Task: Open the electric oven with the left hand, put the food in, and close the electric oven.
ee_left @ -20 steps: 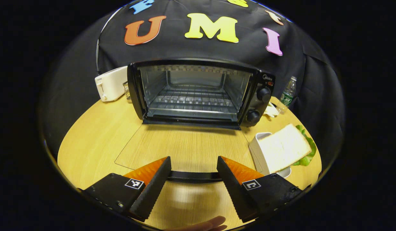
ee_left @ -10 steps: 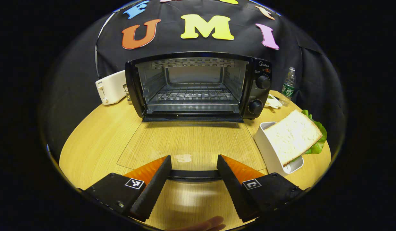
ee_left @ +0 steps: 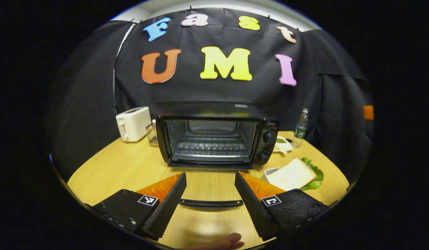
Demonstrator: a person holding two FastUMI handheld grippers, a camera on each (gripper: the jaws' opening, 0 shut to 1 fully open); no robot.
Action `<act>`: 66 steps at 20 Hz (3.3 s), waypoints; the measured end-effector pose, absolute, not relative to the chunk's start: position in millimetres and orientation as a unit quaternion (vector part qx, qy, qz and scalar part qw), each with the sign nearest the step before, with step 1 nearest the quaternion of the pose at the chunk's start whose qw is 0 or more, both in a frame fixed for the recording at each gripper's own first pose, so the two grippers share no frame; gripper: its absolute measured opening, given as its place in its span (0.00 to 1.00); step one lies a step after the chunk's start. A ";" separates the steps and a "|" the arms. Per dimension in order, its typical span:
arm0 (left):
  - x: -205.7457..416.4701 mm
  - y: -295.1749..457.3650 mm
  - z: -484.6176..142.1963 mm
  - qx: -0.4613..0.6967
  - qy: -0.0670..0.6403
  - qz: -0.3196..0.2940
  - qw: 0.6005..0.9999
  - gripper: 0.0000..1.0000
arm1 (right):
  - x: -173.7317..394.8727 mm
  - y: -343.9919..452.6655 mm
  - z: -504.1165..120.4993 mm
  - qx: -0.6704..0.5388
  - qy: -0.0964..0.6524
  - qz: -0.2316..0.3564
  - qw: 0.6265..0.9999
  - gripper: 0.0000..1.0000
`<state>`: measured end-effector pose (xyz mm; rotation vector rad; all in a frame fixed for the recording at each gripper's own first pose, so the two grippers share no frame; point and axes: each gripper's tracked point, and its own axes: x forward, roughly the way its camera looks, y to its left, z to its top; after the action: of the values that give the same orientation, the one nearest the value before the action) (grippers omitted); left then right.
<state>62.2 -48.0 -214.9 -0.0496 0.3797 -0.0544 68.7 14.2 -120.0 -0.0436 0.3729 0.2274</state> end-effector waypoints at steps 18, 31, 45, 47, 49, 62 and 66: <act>-0.2 -24.0 -50.2 0.033 0.006 -0.014 0.999 0.95 | 133.3 104.2 -283.4 0.110 0.543 0.339 0.760 0.91; -5.8 -13.1 -72.0 0.030 0.053 0.010 0.998 0.95 | 119.0 113.6 -306.0 0.205 0.623 0.333 0.677 0.43; -29.9 1.5 -60.4 0.003 0.030 -0.028 0.999 0.95 | 50.6 151.0 -250.7 0.302 0.494 0.314 0.752 0.41; -33.3 7.0 -62.0 -0.006 0.029 -0.035 0.999 0.95 | 44.7 174.5 -251.0 0.337 0.471 0.308 0.755 0.41; -36.0 14.2 -64.1 -0.009 0.029 -0.039 0.999 0.95 | 43.8 200.0 -245.9 0.396 0.432 0.299 0.753 0.41; -55.8 72.6 -74.0 -0.019 0.021 -0.031 0.999 0.95 | 87.4 349.2 -272.0 0.571 0.278 0.201 0.746 0.40; -60.1 84.4 -82.2 -0.029 0.029 -0.032 0.999 0.95 | 126.5 376.8 -281.1 0.593 0.229 0.156 0.756 0.40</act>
<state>-60.1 84.4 -82.2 -0.0582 0.0578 -0.0644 126.5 376.8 -281.1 1.2928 0.5000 0.3394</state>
